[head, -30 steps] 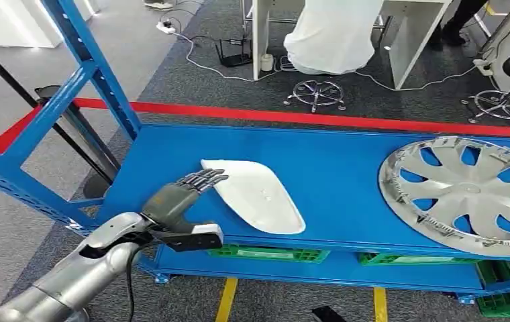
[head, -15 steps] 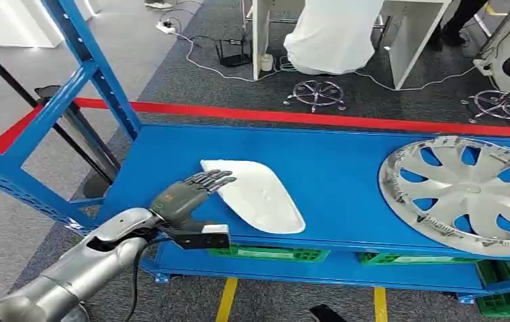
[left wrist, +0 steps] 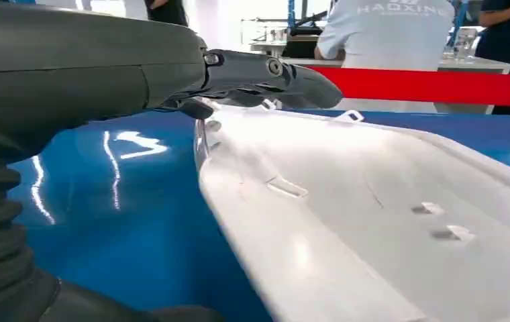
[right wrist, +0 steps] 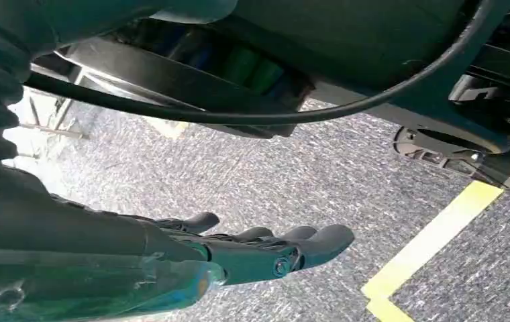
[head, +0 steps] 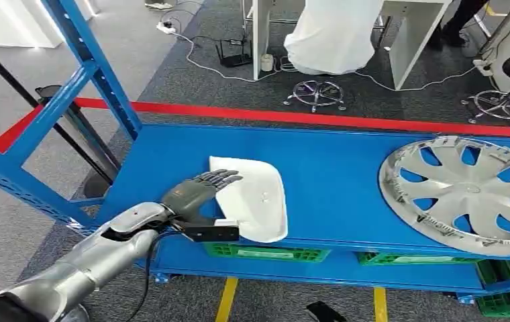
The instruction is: Take the parts from the cabinet and place them on the table.
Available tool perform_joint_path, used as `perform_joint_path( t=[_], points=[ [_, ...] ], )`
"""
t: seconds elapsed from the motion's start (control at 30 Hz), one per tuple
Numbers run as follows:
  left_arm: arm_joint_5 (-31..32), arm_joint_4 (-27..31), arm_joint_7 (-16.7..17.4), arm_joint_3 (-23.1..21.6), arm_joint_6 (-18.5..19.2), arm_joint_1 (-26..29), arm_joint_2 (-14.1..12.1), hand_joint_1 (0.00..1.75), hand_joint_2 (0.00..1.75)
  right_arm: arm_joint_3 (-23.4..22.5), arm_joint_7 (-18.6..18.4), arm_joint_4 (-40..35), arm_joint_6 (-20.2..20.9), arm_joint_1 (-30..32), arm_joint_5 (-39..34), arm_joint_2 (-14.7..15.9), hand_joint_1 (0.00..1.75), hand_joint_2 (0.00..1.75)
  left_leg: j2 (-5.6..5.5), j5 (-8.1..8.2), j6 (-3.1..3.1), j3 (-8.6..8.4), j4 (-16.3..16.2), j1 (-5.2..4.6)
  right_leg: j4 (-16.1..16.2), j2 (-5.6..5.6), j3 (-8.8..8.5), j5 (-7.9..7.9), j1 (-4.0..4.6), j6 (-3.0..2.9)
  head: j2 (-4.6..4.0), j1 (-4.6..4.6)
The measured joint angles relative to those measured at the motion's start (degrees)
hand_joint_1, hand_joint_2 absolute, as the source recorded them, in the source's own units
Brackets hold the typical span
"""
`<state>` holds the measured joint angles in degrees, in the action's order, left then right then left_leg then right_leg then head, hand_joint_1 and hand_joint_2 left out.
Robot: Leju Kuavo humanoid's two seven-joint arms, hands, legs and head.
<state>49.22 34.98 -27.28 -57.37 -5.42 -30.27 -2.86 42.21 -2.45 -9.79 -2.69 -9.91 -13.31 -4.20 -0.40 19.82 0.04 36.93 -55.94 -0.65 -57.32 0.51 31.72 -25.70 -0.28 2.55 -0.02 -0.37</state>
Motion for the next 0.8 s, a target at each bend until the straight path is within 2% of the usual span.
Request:
perform_joint_path(
  t=[0.17,0.4,0.43,0.47,0.5,0.53,0.6,0.8],
  points=[
    [0.98,-4.05,0.02,-0.11,-3.88,-1.01,1.97,0.0,1.75,0.35,-0.22,0.0,0.07,-0.13,0.09,0.0,0.0,1.75,0.0,-0.01,0.02,0.0,0.0,0.0,0.0,0.0,-0.02,0.03,0.0,0.02,0.0,0.0],
    [1.29,-6.52,0.13,-0.11,-4.92,-1.65,3.17,0.0,1.75,0.37,-0.24,0.0,0.07,-0.13,0.13,0.0,0.0,1.75,0.0,-0.04,0.01,0.0,0.0,0.0,0.0,-0.01,-0.03,0.05,0.0,0.03,0.0,0.0],
    [1.44,-6.82,0.22,-0.11,-5.18,-1.74,3.3,0.16,1.75,0.37,-0.24,0.02,0.07,-0.13,0.18,0.0,0.0,1.75,0.0,-0.05,0.01,0.0,0.0,0.0,0.0,0.0,-0.02,0.05,0.0,0.03,0.0,-0.02],
    [1.79,-7.13,0.3,-0.11,-5.56,-1.82,3.43,0.49,1.75,0.37,-0.24,0.0,0.07,-0.13,0.17,0.0,0.0,1.75,0.0,-0.05,0.01,0.0,0.0,0.0,0.0,0.0,-0.02,0.06,0.0,0.02,0.0,-0.02],
    [2.1,-7.44,0.41,-0.13,-5.89,-1.88,3.59,1.45,1.75,0.37,-0.24,0.0,0.09,-0.13,0.17,0.0,0.0,1.75,0.0,-0.05,0.01,0.0,0.0,0.0,0.0,0.0,-0.02,0.06,0.0,0.02,0.0,0.0],
    [2.47,-7.72,0.52,-0.13,-6.28,-1.88,3.72,1.45,1.75,0.37,-0.28,0.0,0.09,-0.14,0.17,0.0,0.0,1.75,0.0,-0.06,0.01,0.0,0.0,0.0,0.0,0.0,-0.01,0.07,0.0,0.02,0.0,-0.02],
    [2.95,-8.31,0.81,-0.15,-7.31,-1.88,3.96,1.75,1.75,0.37,-0.31,0.0,0.09,-0.13,0.2,0.0,0.0,1.75,0.0,-0.08,0.01,0.01,0.0,0.0,0.0,0.0,0.0,0.08,0.0,0.02,0.0,-0.02],
    [3.69,-9.18,1.33,-0.18,-8.57,-1.84,4.42,1.75,1.75,0.37,-0.31,0.0,0.09,-0.11,0.57,0.0,0.0,1.75,0.0,-0.1,0.04,0.07,0.0,0.0,0.0,0.01,0.06,0.11,0.0,0.04,0.0,0.0]
  ],
)
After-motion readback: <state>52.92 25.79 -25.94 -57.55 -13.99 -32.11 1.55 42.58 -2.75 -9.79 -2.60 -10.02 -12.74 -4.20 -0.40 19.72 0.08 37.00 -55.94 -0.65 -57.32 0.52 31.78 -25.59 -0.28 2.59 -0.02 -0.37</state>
